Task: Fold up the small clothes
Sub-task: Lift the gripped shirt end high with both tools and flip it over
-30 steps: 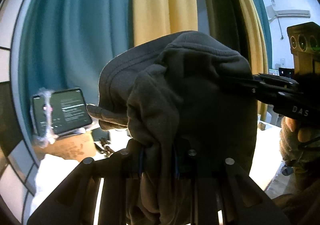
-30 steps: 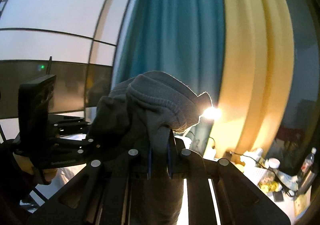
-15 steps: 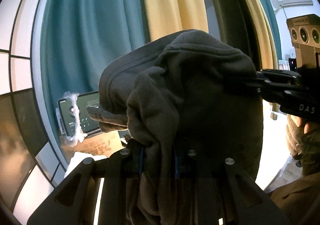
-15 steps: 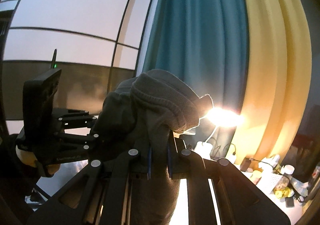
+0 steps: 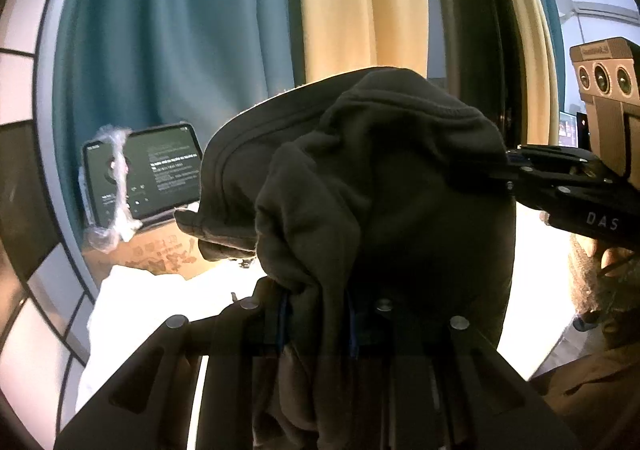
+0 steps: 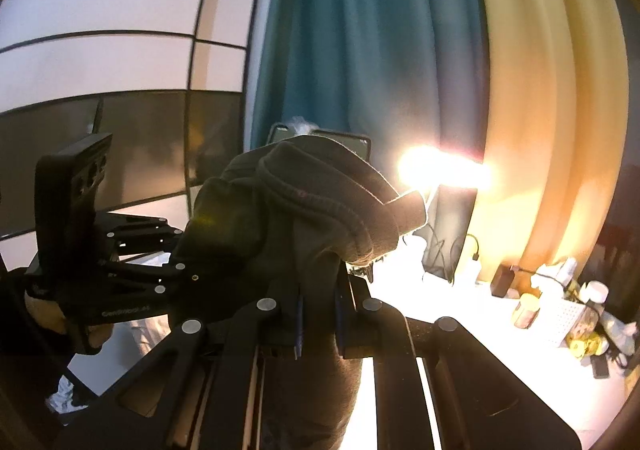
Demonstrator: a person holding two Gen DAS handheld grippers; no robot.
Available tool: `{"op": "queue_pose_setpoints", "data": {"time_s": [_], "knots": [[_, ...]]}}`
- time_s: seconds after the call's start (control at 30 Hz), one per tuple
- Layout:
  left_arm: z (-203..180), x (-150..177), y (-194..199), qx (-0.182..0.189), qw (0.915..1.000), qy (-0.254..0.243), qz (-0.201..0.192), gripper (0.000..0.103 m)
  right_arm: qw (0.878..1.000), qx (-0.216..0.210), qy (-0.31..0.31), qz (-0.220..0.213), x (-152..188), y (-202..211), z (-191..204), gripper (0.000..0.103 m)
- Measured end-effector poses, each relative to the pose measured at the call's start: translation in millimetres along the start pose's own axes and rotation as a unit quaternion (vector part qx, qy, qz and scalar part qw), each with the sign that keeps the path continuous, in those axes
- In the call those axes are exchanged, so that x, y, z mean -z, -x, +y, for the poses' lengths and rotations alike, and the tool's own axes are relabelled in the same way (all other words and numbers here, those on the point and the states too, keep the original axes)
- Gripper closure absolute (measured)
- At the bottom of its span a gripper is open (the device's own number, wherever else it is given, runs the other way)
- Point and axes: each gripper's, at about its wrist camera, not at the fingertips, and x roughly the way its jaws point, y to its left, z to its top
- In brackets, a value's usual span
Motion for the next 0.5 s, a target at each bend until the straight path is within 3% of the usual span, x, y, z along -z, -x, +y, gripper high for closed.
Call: {"op": "queue_pose_setpoints", "data": {"time_s": [0.5], "knots": [[17.9,14.1,-69.0,0.021,0.9979,0.021,0.058,0.083,0.997,-0.012,-0.054,0.06,21.0,-77.3,-43.7,0.09]]}}
